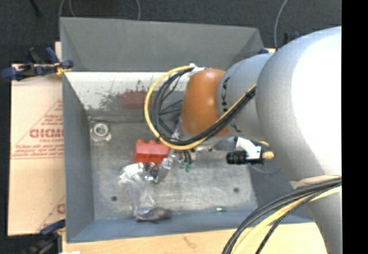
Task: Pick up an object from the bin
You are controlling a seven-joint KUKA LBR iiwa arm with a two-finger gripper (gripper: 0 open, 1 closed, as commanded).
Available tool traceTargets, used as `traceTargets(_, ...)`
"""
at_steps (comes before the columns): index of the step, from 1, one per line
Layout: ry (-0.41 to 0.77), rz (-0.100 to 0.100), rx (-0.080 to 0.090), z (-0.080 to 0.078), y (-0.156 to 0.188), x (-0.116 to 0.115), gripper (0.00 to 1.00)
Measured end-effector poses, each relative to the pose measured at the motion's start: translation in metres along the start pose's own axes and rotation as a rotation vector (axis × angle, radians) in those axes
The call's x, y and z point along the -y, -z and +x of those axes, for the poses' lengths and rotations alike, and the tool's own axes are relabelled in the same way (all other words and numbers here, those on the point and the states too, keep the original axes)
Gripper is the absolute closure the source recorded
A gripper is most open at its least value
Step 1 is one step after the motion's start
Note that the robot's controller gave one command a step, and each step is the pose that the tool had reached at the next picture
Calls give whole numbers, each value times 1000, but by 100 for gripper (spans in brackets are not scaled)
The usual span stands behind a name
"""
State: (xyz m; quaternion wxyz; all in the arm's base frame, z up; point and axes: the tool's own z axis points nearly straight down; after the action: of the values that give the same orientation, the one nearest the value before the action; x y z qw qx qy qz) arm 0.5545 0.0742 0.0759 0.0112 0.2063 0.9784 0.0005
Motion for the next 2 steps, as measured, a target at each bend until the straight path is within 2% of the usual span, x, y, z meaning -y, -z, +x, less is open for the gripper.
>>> traceTargets(1, 154, 4, -8, -3, -1, -33, 0)
traceTargets(2, 32, 3, -19, -14, 2, -60, 0)
